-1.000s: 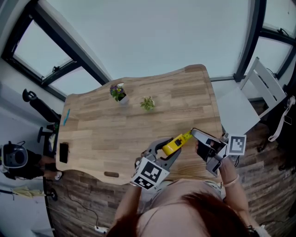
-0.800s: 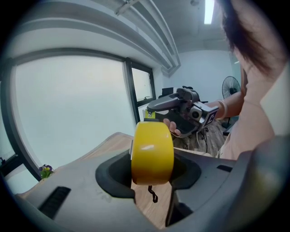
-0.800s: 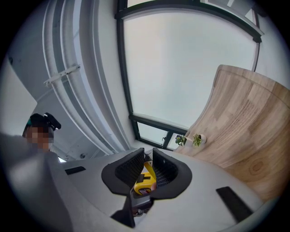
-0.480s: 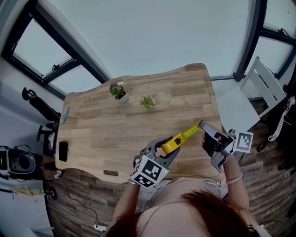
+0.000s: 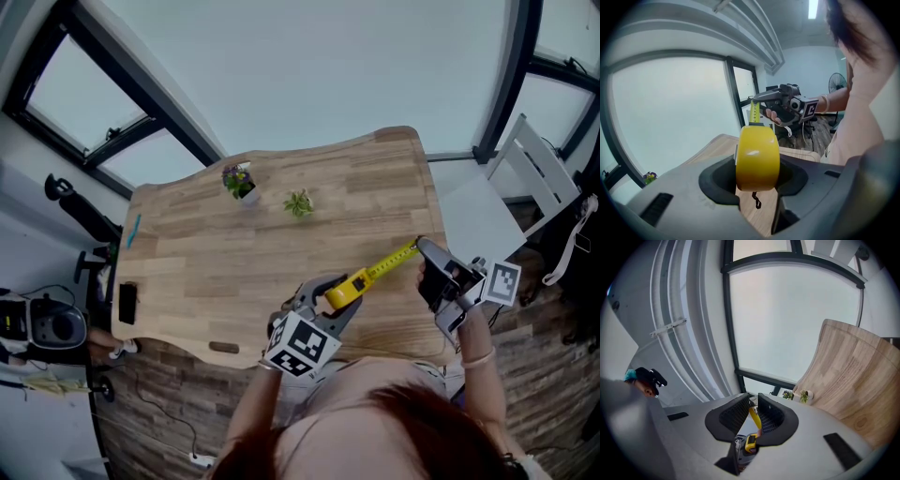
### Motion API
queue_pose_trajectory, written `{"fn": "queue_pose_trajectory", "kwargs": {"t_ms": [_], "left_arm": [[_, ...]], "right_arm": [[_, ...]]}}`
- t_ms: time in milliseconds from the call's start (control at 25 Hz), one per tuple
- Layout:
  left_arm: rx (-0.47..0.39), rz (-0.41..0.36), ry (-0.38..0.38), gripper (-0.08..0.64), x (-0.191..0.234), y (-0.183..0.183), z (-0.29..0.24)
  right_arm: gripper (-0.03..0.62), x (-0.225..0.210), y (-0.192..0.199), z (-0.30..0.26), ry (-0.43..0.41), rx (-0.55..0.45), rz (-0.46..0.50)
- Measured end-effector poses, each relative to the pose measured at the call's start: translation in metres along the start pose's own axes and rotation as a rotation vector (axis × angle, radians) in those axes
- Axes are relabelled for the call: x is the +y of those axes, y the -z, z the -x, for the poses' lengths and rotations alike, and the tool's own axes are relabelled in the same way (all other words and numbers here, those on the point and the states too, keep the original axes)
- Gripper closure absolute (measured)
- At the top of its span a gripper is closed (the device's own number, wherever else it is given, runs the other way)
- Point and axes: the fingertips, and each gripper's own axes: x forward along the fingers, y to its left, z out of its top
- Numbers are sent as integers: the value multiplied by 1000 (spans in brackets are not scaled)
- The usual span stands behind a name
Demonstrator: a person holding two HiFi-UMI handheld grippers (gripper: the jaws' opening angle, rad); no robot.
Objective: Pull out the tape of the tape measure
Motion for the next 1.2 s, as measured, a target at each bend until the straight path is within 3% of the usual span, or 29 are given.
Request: {"fn": "queue_pose_trajectory", "kwargs": {"t_ms": [1200], "left_arm": [[50,24,-8,393,2,22,12]], "right_arm": [[543,7,-66,12,5,-107,51]]}}
